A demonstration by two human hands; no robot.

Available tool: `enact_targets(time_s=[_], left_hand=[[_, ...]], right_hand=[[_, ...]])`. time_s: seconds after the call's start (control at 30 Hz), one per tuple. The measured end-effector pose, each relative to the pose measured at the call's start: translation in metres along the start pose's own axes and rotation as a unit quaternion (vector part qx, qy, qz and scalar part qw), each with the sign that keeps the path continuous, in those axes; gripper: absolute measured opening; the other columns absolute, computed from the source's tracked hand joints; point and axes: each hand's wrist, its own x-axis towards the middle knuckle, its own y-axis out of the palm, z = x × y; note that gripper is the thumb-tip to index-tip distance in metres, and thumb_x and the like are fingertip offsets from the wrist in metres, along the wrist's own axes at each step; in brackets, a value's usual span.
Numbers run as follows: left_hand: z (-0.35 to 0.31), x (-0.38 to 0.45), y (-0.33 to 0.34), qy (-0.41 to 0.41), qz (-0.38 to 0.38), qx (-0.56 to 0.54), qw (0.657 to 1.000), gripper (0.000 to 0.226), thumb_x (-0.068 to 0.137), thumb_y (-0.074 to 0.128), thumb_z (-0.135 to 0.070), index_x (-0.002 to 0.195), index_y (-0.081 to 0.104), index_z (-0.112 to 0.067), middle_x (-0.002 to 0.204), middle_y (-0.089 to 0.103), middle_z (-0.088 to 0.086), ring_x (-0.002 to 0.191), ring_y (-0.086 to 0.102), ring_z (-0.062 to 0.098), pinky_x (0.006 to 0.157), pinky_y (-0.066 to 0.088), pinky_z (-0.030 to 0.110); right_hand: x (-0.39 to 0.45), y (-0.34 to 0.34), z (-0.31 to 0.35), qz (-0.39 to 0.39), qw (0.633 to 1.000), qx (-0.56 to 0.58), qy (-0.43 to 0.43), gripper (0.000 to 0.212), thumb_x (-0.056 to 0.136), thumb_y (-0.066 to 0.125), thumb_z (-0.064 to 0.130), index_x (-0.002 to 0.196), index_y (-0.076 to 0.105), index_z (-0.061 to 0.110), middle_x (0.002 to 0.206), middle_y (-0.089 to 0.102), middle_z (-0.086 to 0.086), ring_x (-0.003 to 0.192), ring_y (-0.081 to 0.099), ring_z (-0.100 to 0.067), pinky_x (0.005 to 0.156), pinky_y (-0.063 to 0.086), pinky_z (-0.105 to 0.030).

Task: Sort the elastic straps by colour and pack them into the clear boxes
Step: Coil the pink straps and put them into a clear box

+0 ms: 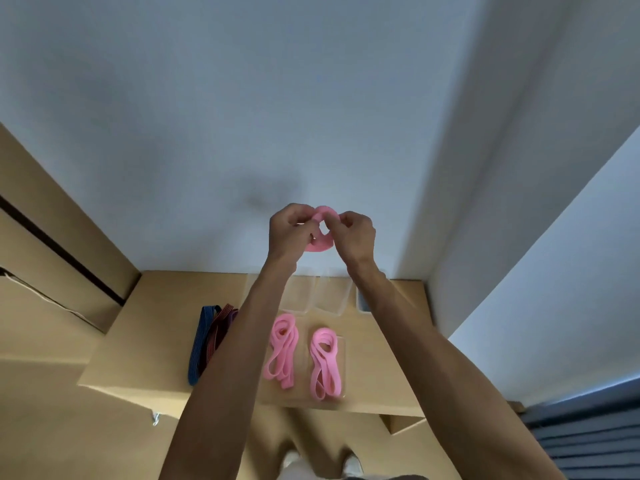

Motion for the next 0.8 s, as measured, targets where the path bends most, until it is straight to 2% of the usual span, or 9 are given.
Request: enact_targets(time_s=[0.07, 0.2, 0.3, 0.37, 0.43, 0.53, 0.6, 0.7, 0.8], left_hand=[[0.004, -0.001, -0.003, -0.034, -0.04, -0.027, 0.998, 0.017, 0.069, 0.072, -0.006, 0.081, 0.069, -0.019, 0.065, 0.065, -0.004, 0.063, 0.065, 0.013, 0.058, 0.055, 0.023], [0.016, 0.001, -0.013, -0.113, -0.106, -0.147, 0.977, 0.022, 0.076, 0.062, 0.007, 0.077, 0.071, -0.013, 0.07, 0.063, 0.001, 0.066, 0.057, 0.02, 0.059, 0.053, 0.025], [0.024, 0.013, -0.033, -0.147, -0.164, -0.244, 0.945, 0.023, 0.081, 0.059, 0.006, 0.077, 0.07, -0.014, 0.068, 0.062, 0.001, 0.063, 0.055, 0.016, 0.059, 0.051, 0.025], [0.034, 0.023, -0.049, -0.135, -0.193, -0.195, 0.952, 0.022, 0.082, 0.06, 0.002, 0.077, 0.071, -0.017, 0.072, 0.064, 0.001, 0.068, 0.057, 0.016, 0.066, 0.05, 0.028], [0.048, 0.031, -0.062, -0.127, -0.201, -0.045, 0.97, 0.02, 0.083, 0.059, -0.002, 0.082, 0.071, -0.018, 0.083, 0.068, 0.0, 0.081, 0.064, 0.02, 0.069, 0.049, 0.028], [0.07, 0.032, -0.071, -0.136, -0.134, 0.21, 0.959, 0.024, 0.088, 0.057, -0.006, 0.104, 0.073, -0.013, 0.11, 0.07, 0.004, 0.109, 0.065, 0.027, 0.084, 0.051, 0.031], [0.08, 0.028, -0.069, -0.08, -0.066, 0.284, 0.953, 0.029, 0.088, 0.06, -0.007, 0.116, 0.071, -0.01, 0.129, 0.064, 0.008, 0.119, 0.06, 0.026, 0.097, 0.047, 0.031], [0.08, 0.018, -0.06, 0.021, 0.047, 0.244, 0.968, 0.03, 0.082, 0.067, -0.015, 0.112, 0.072, -0.013, 0.119, 0.07, 0.004, 0.101, 0.067, 0.018, 0.087, 0.053, 0.023], [0.083, 0.016, -0.053, 0.07, 0.124, 0.279, 0.95, 0.029, 0.075, 0.075, -0.028, 0.101, 0.073, -0.016, 0.099, 0.075, -0.005, 0.09, 0.07, 0.015, 0.085, 0.056, 0.031]], right_hand=[[-0.003, 0.001, -0.006, 0.024, 0.998, 0.017, 0.054, 0.037, 0.09, 0.061, 0.03, 0.059, 0.049, 0.013, 0.055, 0.046, 0.005, 0.056, 0.044, -0.014, 0.056, 0.035, -0.028], [-0.002, 0.007, -0.015, 0.108, 0.983, 0.047, 0.137, 0.018, 0.095, 0.045, 0.021, 0.084, 0.054, 0.01, 0.086, 0.061, -0.011, 0.08, 0.058, -0.025, 0.063, 0.037, -0.031], [0.003, 0.008, -0.017, 0.102, 0.977, 0.068, 0.172, 0.018, 0.095, 0.04, 0.018, 0.097, 0.055, 0.008, 0.094, 0.067, -0.016, 0.081, 0.061, -0.024, 0.064, 0.04, -0.032], [0.006, 0.009, -0.019, 0.084, 0.974, 0.097, 0.185, 0.025, 0.097, 0.038, 0.018, 0.109, 0.057, 0.007, 0.097, 0.072, -0.016, 0.083, 0.066, -0.023, 0.066, 0.046, -0.034], [0.007, 0.012, -0.02, 0.074, 0.974, 0.109, 0.182, 0.025, 0.097, 0.039, 0.017, 0.11, 0.058, 0.006, 0.095, 0.074, -0.018, 0.082, 0.071, -0.024, 0.068, 0.05, -0.034], [0.008, 0.024, -0.019, 0.086, 0.975, 0.1, 0.179, 0.023, 0.096, 0.041, 0.015, 0.106, 0.059, 0.004, 0.092, 0.075, -0.021, 0.083, 0.073, -0.028, 0.07, 0.052, -0.035], [0.008, 0.035, -0.016, 0.102, 0.975, 0.084, 0.181, 0.024, 0.094, 0.042, 0.014, 0.105, 0.059, 0.002, 0.09, 0.075, -0.022, 0.087, 0.074, -0.031, 0.071, 0.052, -0.036], [0.007, 0.049, -0.014, 0.108, 0.98, 0.036, 0.161, 0.018, 0.092, 0.045, 0.014, 0.086, 0.061, 0.009, 0.091, 0.074, -0.022, 0.09, 0.073, -0.034, 0.07, 0.056, -0.038], [0.009, 0.056, -0.015, 0.087, 0.985, 0.003, 0.152, 0.021, 0.089, 0.047, 0.015, 0.072, 0.06, 0.012, 0.089, 0.072, -0.022, 0.083, 0.071, -0.034, 0.07, 0.059, -0.041]])
